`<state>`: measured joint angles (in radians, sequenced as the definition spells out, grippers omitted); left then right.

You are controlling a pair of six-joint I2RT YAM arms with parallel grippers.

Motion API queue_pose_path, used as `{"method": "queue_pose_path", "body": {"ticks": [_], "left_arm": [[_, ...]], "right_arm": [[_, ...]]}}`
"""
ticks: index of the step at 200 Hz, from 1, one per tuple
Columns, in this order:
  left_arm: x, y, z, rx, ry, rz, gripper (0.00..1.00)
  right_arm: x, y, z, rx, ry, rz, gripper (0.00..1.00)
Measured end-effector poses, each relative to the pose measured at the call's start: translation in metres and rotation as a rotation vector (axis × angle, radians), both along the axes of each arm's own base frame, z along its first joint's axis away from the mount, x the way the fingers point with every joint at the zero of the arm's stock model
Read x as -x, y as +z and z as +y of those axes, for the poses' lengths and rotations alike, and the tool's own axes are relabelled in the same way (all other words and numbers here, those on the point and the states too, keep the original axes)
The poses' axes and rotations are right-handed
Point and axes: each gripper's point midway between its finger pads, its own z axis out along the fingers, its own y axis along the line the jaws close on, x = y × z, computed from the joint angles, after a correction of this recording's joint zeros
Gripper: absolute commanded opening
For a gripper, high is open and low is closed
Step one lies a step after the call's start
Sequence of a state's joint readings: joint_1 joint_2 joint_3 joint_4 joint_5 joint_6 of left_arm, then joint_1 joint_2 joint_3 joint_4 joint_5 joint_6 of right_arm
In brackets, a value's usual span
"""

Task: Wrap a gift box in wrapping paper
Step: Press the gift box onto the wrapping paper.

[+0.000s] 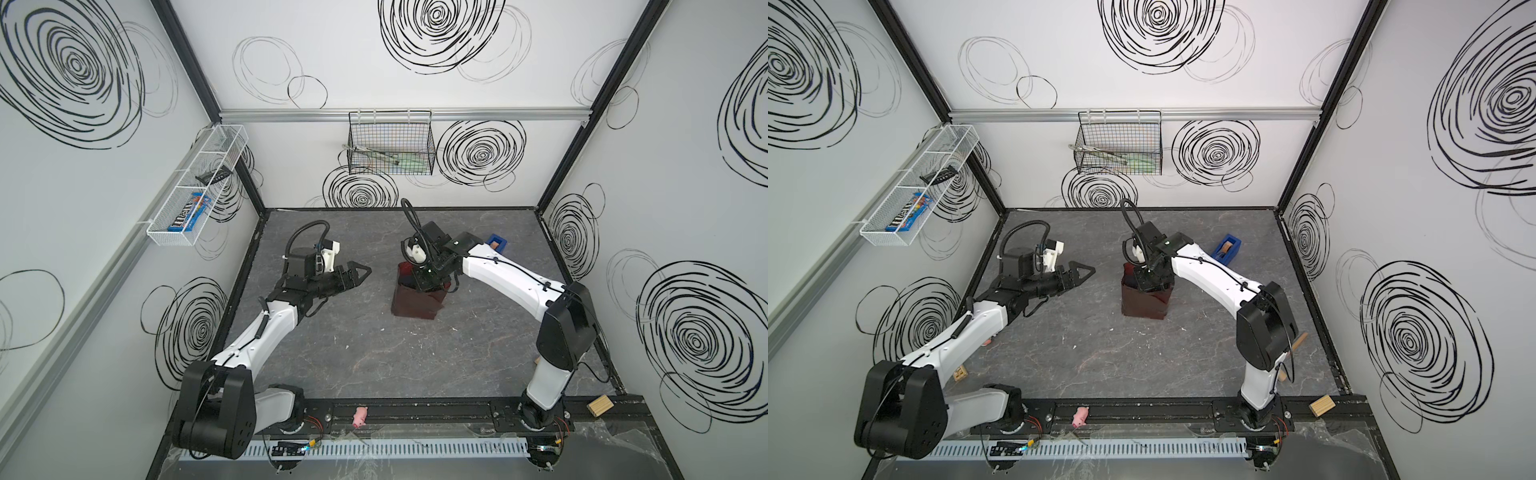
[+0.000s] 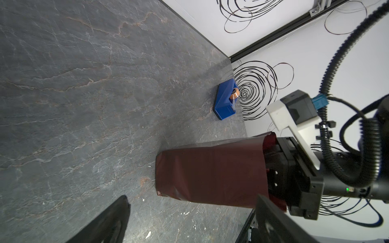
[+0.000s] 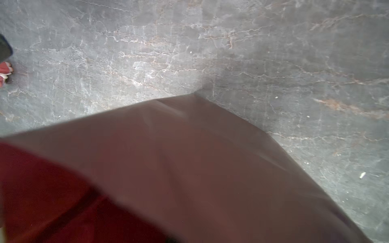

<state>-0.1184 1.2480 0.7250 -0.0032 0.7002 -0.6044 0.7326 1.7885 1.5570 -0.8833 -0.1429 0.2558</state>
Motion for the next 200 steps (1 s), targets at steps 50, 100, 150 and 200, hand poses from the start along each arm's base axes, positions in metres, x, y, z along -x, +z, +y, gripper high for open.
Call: {"method": "queue_pose_path", "body": {"ticks": [50,100,150,200], "left_arm": [[0.000,-0.001,0.003,0.004,0.005,0.004,0.96],[0.003,-0.002,-0.002,0.006,-0.012,0.004,0.96],[0.011,0.004,-0.021,0.006,-0.066,-0.023,0.96],[0.016,0.012,-0.036,-0.003,-0.115,-0.056,0.96]], "right_arm": [[0.000,-0.001,0.002,0.004,-0.009,-0.007,0.04],[-0.007,0.011,0.003,-0.012,-0.014,-0.029,0.11],[-0.027,0.096,0.001,-0.184,-0.020,-0.180,0.57],[-0.010,0.153,-0.070,-0.353,-0.108,-0.387,0.97]]}}
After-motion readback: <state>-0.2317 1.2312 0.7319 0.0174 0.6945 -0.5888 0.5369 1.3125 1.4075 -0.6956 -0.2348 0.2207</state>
